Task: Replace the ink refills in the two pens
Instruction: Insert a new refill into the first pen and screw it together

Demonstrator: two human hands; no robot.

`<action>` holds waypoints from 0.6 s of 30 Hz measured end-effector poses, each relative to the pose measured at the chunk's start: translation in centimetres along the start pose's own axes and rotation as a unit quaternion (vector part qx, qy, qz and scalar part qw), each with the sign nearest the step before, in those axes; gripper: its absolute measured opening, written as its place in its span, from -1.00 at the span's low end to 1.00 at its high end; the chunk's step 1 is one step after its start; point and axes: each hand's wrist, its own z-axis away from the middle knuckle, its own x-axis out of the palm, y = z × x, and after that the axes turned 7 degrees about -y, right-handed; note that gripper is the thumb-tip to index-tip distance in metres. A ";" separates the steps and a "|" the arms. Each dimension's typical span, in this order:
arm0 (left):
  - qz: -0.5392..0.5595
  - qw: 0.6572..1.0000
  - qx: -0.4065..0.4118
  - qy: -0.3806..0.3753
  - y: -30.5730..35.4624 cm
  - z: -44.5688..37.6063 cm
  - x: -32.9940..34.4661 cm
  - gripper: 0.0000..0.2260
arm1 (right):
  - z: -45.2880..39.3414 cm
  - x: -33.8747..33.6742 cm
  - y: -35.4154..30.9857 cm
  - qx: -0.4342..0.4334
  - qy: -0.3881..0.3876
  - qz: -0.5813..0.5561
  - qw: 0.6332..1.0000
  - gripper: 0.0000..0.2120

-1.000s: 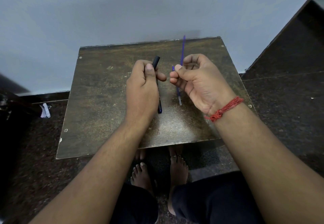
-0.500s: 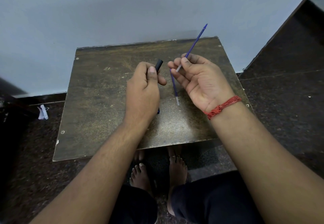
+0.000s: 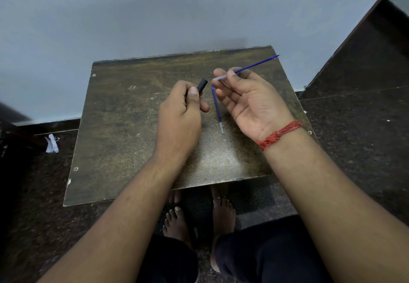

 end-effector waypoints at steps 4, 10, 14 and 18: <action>0.003 1.000 0.006 -0.003 0.2 0.1 0.1 -0.81 | -0.1 0.1 0.0 -0.014 0.015 -0.003 1.000 -0.88; -0.003 1.000 0.008 -0.011 0.2 0.2 0.1 -0.81 | 0.0 0.1 0.0 -0.040 0.015 0.043 0.998 -0.88; -0.005 1.000 0.008 -0.021 0.2 0.2 0.1 -0.80 | 0.1 0.3 0.3 -0.050 0.010 0.125 0.991 -0.87; -0.011 1.000 0.008 -0.024 0.1 0.2 0.1 -0.81 | 0.2 0.4 0.5 -0.058 -0.010 0.217 0.974 -0.86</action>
